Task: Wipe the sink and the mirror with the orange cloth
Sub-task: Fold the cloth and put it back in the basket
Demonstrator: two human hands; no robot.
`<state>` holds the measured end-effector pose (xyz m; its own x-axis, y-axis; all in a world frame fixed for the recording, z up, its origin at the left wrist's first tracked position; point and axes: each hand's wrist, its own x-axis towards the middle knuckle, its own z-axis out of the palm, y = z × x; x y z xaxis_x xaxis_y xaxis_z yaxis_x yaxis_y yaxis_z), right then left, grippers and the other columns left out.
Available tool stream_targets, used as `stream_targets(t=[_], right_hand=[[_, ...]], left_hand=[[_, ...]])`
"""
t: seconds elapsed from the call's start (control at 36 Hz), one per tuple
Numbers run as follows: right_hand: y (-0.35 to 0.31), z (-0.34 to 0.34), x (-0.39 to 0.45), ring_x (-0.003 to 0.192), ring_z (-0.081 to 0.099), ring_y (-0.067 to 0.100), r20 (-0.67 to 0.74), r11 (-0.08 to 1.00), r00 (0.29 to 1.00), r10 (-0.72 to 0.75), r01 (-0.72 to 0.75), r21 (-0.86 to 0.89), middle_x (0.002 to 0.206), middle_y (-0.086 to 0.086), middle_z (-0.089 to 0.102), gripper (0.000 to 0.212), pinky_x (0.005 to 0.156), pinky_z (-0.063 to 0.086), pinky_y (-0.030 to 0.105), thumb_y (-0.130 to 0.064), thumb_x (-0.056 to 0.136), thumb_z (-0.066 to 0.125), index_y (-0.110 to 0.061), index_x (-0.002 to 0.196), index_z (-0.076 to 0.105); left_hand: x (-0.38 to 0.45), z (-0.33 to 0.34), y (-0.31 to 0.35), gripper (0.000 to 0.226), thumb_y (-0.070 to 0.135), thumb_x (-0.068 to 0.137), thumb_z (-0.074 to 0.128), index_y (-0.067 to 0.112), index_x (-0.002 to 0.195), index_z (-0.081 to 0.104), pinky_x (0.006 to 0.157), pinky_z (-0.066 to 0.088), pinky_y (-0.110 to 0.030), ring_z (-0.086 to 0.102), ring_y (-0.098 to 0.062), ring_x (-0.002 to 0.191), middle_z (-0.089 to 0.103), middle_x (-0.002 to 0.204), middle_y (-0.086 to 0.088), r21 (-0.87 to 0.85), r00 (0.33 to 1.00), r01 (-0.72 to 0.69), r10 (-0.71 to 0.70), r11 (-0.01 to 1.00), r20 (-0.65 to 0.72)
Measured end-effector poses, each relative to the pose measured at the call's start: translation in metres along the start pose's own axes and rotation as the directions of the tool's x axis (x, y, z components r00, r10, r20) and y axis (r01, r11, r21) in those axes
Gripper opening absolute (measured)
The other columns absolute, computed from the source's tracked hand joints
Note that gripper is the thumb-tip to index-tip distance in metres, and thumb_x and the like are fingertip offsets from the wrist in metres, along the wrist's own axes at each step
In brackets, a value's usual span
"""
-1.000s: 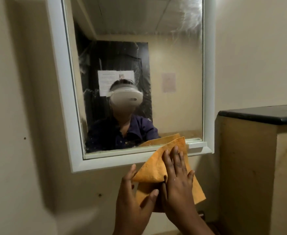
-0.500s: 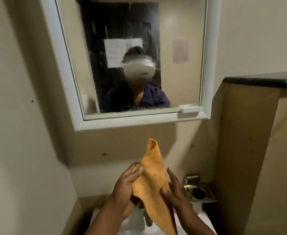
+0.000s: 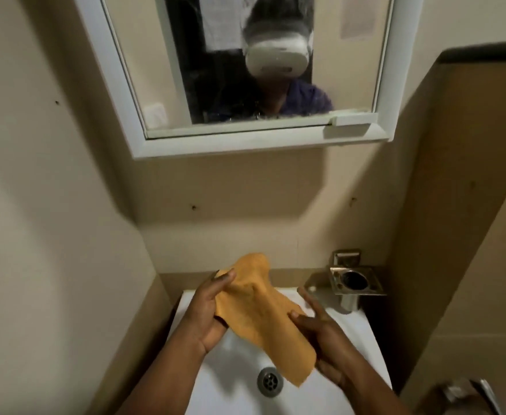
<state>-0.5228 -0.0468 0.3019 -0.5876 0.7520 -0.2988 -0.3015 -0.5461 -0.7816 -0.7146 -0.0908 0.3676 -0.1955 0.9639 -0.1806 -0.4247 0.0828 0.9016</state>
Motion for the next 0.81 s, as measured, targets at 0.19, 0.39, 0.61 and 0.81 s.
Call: stream_targets(t=[0.19,0.39,0.61,0.81], right_hand=[[-0.027,-0.010,-0.001,0.103,0.056,0.025,-0.140,0.959,0.983,-0.118,0.076,-0.272,0.119,0.005,0.053,0.030,0.076,0.051,0.033,-0.008,0.085,0.064,-0.023,0.111,0.061],[-0.030,-0.015,-0.003,0.111,0.046,0.021,-0.117,0.803,0.983,-0.143,0.046,-0.594,0.124,0.000,0.047,0.059,0.096,0.044,0.036,0.005,0.073,0.073,-0.026,0.121,0.059],[-0.022,-0.010,-0.011,0.118,0.053,0.027,-0.084,0.313,0.913,-0.399,0.050,-0.948,0.131,0.009,0.056,0.058,0.077,0.042,0.024,-0.003,0.081,0.068,-0.021,0.134,0.052],[-0.015,-0.011,-0.015,0.111,0.050,0.023,-0.039,0.132,0.851,-0.525,0.036,-0.991,0.118,0.009,0.051,0.013,0.079,0.036,0.023,-0.013,0.083,0.069,-0.017,0.096,0.071]], left_hand=[[-0.003,-0.028,-0.031,0.026,-0.004,0.079,0.064,0.017,0.087,0.051,0.068,0.046,-0.033,0.059,-0.023,0.078,0.062,0.086,-0.010,0.089,0.953,-0.008,0.034,0.996,-0.300],[-0.011,-0.044,-0.049,0.070,-0.017,0.075,0.062,0.033,0.123,0.050,0.086,0.047,-0.032,0.062,-0.019,0.087,0.066,0.091,-0.009,0.275,0.964,0.014,0.060,0.961,-0.260],[-0.020,-0.046,-0.062,0.051,-0.010,0.074,0.069,0.015,0.118,0.062,0.090,0.050,-0.033,0.061,-0.019,0.104,0.065,0.111,-0.003,0.562,0.960,0.016,0.144,0.827,-0.239],[-0.019,-0.054,-0.066,0.023,0.012,0.077,0.073,0.031,0.074,0.061,0.076,0.048,-0.030,0.059,-0.021,0.091,0.063,0.096,-0.003,0.805,0.921,-0.060,0.344,0.590,-0.184]])
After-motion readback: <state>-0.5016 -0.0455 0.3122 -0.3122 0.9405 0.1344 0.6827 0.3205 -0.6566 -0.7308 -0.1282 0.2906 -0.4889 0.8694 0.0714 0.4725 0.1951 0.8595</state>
